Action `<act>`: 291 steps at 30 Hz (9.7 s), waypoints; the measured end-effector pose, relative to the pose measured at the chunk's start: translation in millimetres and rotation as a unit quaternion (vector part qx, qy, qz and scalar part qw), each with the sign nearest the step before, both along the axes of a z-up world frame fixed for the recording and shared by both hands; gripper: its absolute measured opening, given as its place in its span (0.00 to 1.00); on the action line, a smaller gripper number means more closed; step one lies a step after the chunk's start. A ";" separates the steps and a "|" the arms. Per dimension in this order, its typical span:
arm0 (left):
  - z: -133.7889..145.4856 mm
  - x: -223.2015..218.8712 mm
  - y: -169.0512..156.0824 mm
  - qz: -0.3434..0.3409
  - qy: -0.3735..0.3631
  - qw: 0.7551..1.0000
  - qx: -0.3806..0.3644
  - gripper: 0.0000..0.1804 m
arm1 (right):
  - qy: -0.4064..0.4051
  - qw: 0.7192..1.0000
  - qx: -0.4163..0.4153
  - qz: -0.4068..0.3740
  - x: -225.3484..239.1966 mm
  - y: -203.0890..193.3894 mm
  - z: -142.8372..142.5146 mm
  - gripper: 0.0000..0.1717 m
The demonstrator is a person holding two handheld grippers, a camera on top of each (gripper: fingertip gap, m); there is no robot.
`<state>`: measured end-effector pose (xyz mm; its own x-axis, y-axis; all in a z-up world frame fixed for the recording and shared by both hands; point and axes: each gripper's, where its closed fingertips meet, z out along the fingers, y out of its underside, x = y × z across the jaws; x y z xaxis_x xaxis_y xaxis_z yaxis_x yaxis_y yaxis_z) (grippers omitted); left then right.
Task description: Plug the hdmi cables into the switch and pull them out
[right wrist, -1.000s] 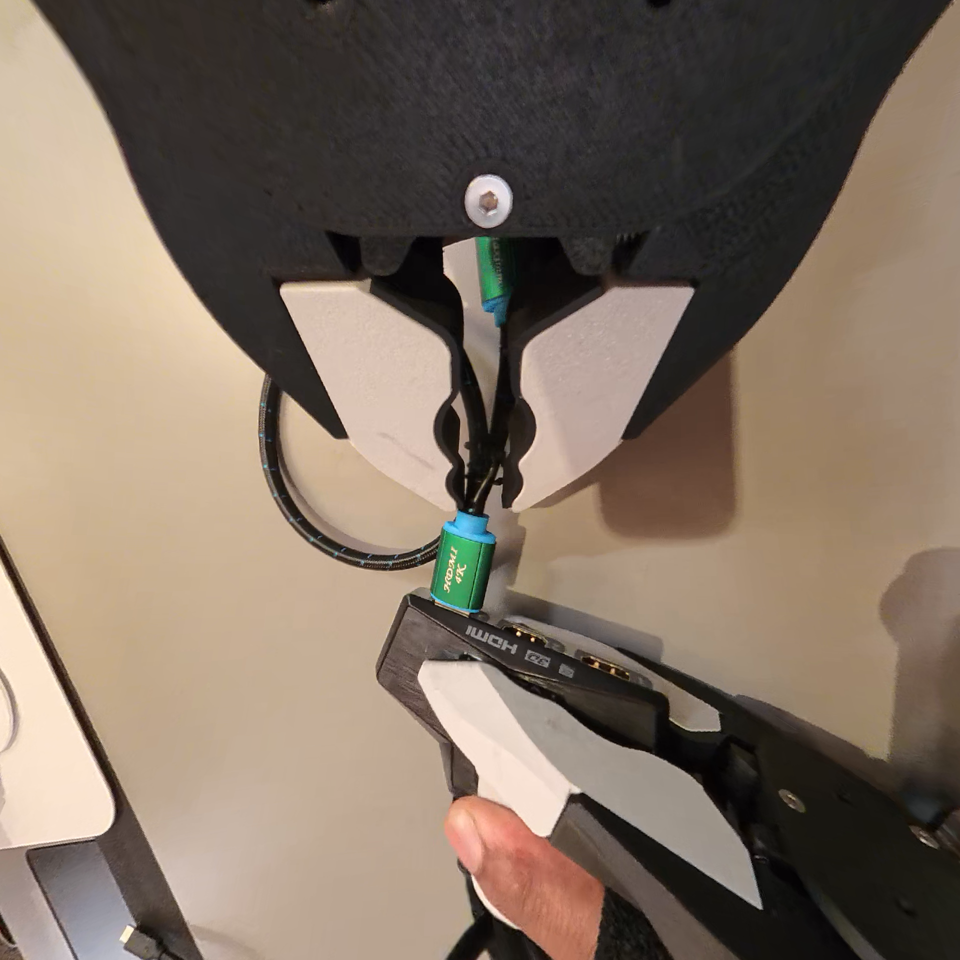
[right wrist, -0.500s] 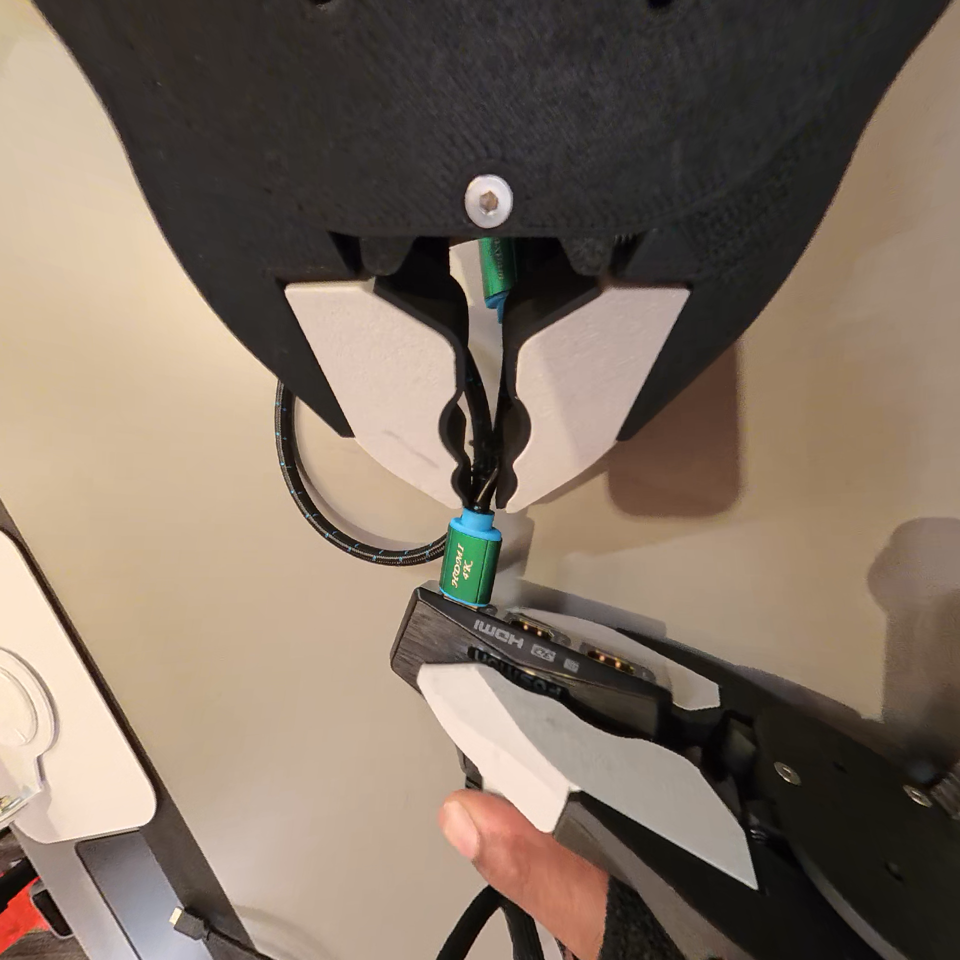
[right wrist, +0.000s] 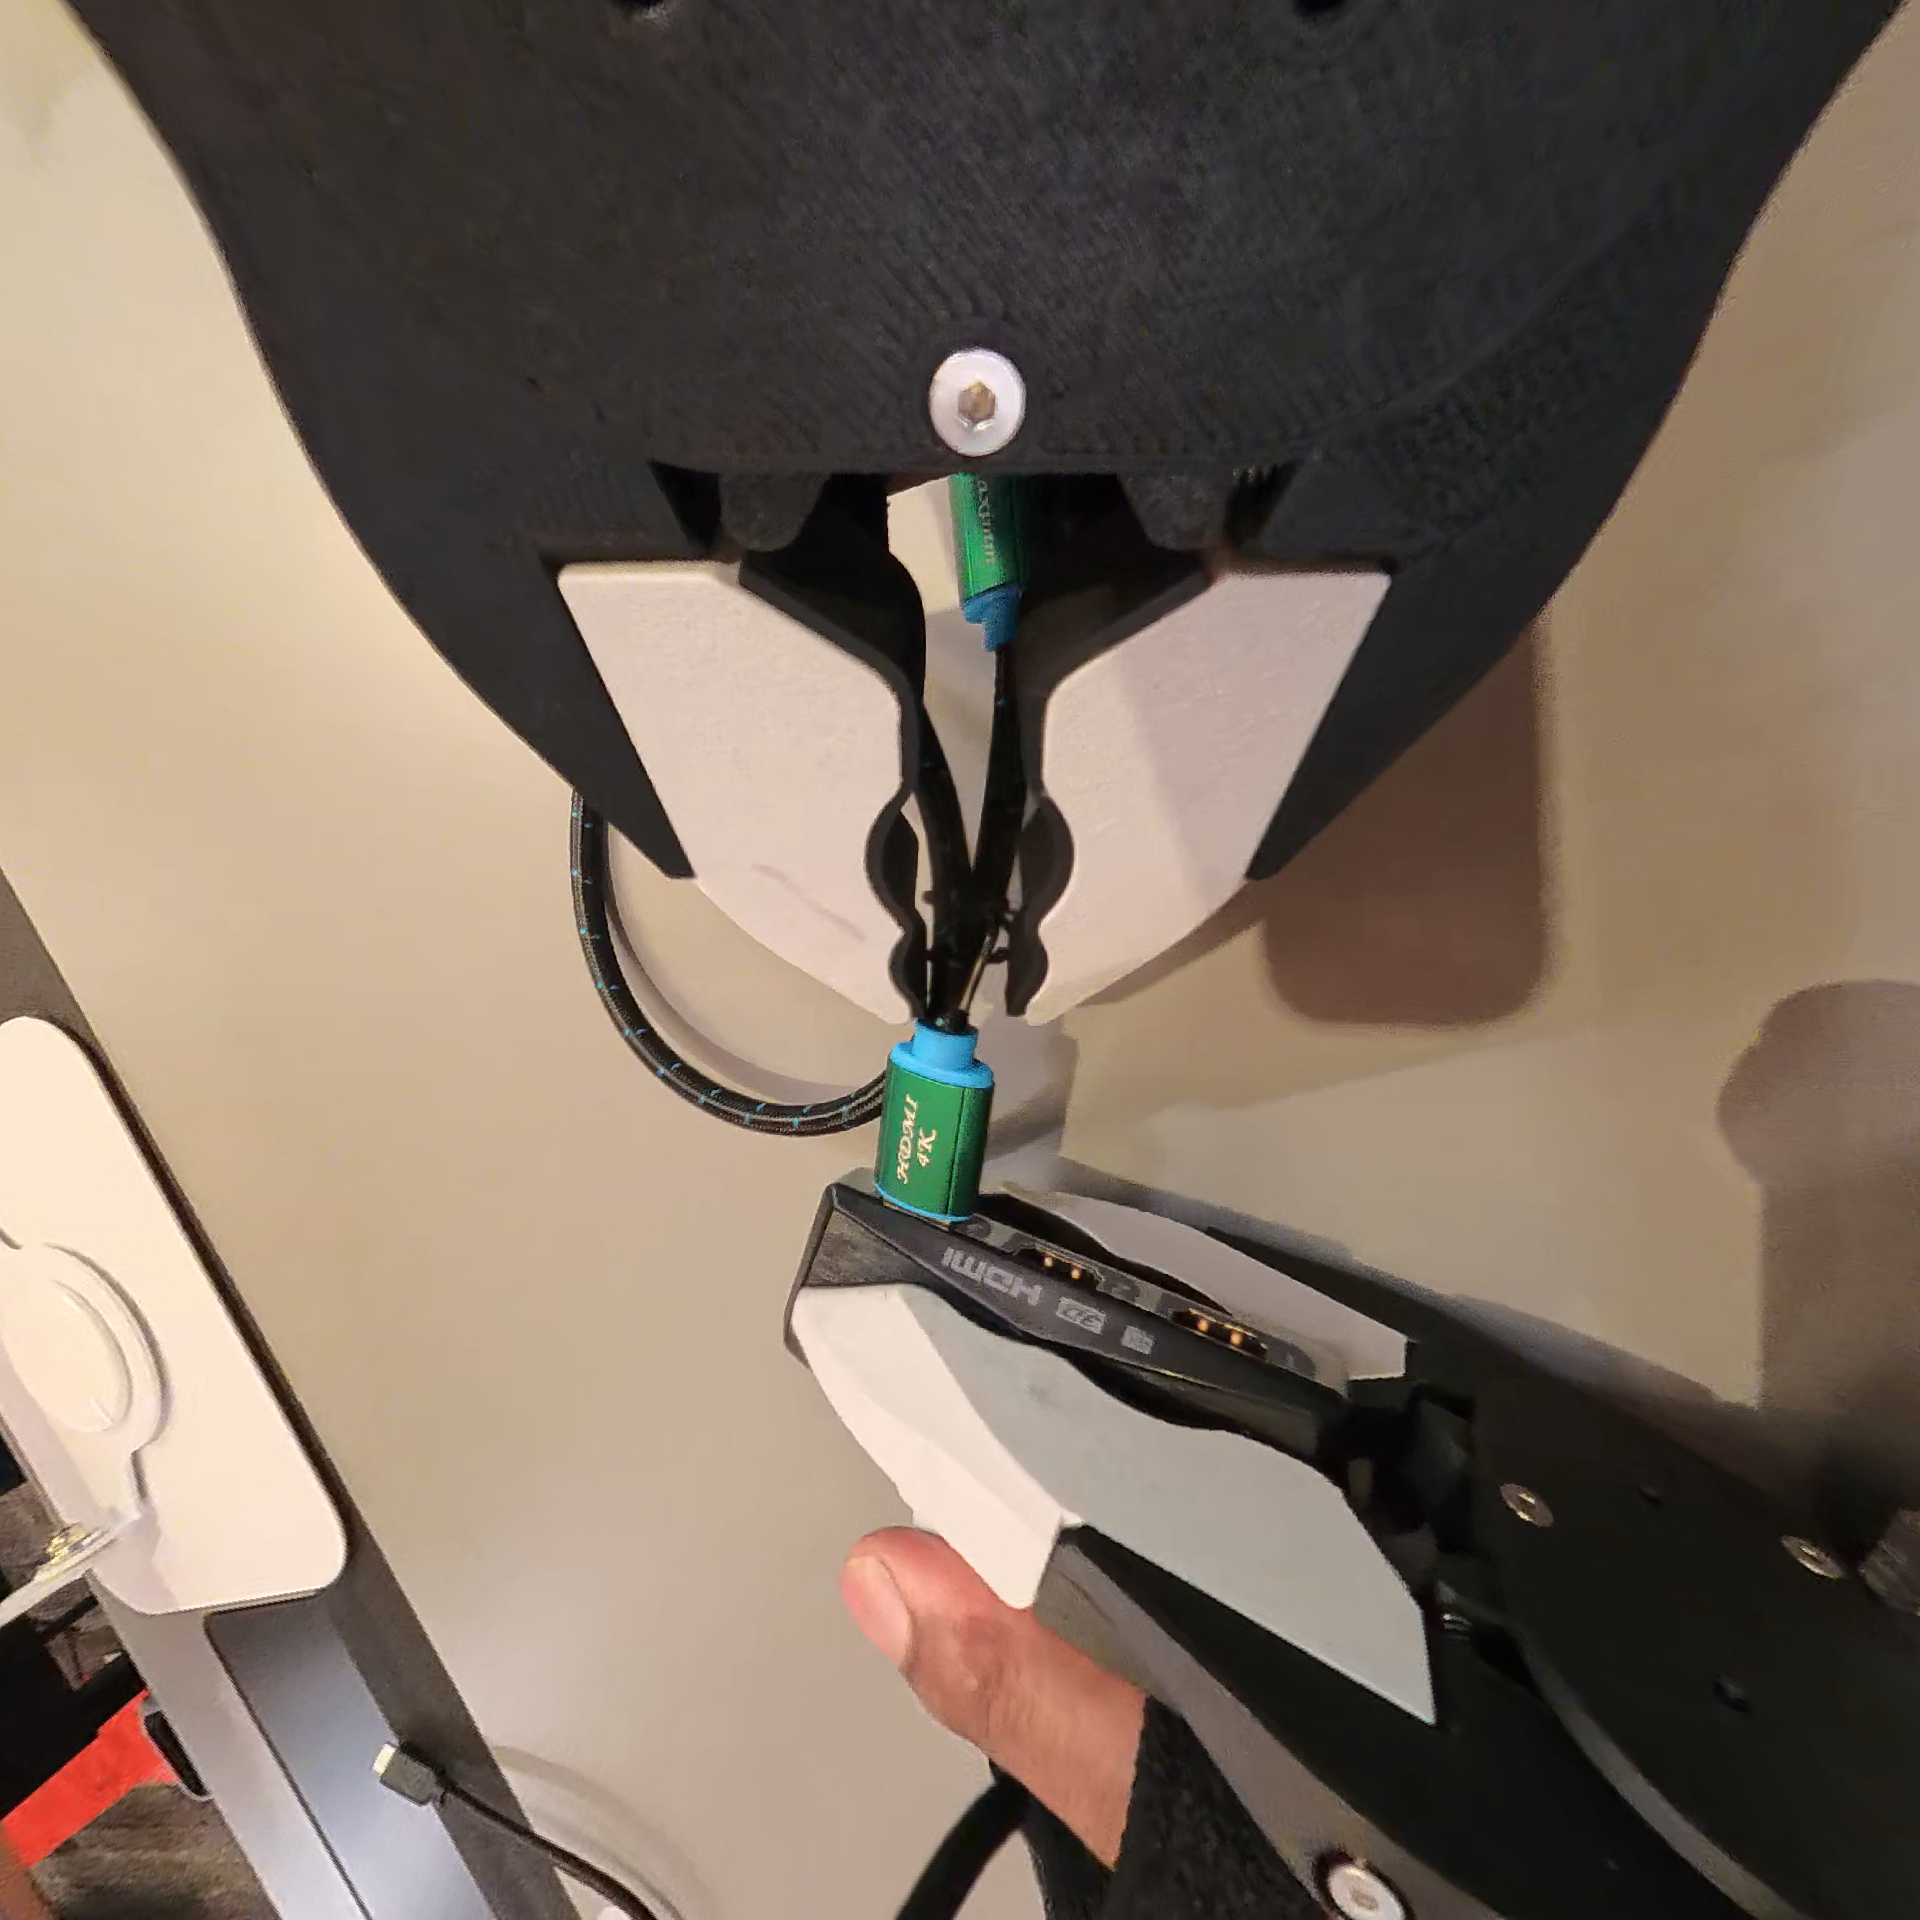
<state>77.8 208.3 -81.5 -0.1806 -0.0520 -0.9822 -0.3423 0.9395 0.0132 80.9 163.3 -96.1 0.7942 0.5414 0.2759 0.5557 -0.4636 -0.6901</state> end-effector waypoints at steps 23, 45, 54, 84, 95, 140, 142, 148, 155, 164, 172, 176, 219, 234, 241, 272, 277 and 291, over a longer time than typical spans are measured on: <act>6.7 4.3 -24.6 -0.041 -0.018 0.999 0.030 0.20 | 0.026 1.000 0.003 0.007 -11.1 1.5 5.9 0.14; 2.5 11.1 1.1 0.051 -0.017 0.998 -0.041 0.20 | 0.013 0.999 0.033 -0.020 6.1 9.6 11.4 0.13; -1.7 9.3 0.2 0.051 -0.013 0.995 -0.079 0.21 | 0.013 0.999 0.050 0.015 4.8 7.6 12.7 0.12; 125.8 -99.5 -68.2 0.008 0.206 0.783 -0.587 0.37 | -0.307 0.887 0.298 0.176 7.2 -1.9 25.7 0.08; 64.0 -45.8 -79.7 -0.028 0.421 0.565 -0.709 0.37 | -0.326 0.809 0.403 0.276 -31.8 -44.7 42.1 0.08; -7.3 -31.0 -106.0 0.001 0.321 0.411 -0.853 0.13 | -0.369 0.837 0.346 0.210 48.6 -79.5 42.1 0.07; -5.9 -31.1 -103.2 -0.008 0.309 0.412 -0.857 0.13 | -0.382 0.840 0.338 0.185 56.0 -87.5 51.8 0.07; -2.6 -33.5 -101.5 -0.025 0.291 0.413 -0.863 0.13 | -0.461 0.822 0.324 0.087 108.4 -123.8 125.2 0.07; -5.0 -37.7 -106.3 -0.022 0.296 0.423 -0.856 0.13 | -0.469 0.856 0.205 -0.069 254.7 -191.8 151.6 0.07; -6.5 -36.6 -106.0 -0.017 0.295 0.425 -0.856 0.13 | -0.369 0.912 0.058 -0.170 339.4 -230.1 78.4 0.07; -6.3 -35.9 -105.6 -0.016 0.292 0.426 -0.856 0.13 | -0.299 0.931 0.055 -0.201 336.7 -220.0 99.1 0.19; -5.8 -35.6 -105.1 -0.017 0.289 0.426 -0.857 0.13 | -0.295 0.936 0.073 -0.180 310.0 -208.2 128.6 0.19; 9.5 -19.1 -49.0 0.014 0.108 0.430 -0.896 0.15 | -0.218 0.854 0.253 0.400 -136.2 -52.0 33.2 0.04; 33.3 -27.8 11.6 -0.018 -0.020 0.440 -0.897 0.31 | -0.293 0.861 0.313 0.273 -46.2 -59.1 106.1 0.04; 31.4 -27.2 12.8 -0.010 -0.023 0.443 -0.896 0.30 | -0.348 0.857 0.326 0.195 21.9 -62.2 163.0 0.04; 28.4 -27.8 18.1 0.001 -0.028 0.418 -0.908 0.27 | -0.485 0.793 0.259 -0.265 439.3 -147.7 356.8 0.04; 29.7 -28.9 19.8 -0.004 -0.032 0.410 -0.912 0.26 | -0.478 0.809 0.220 -0.264 458.7 -144.0 311.3 0.04; 28.9 -28.8 19.8 -0.002 -0.028 0.404 -0.914 0.24 | -0.384 0.901 -0.019 -0.198 457.9 -123.5 117.1 0.05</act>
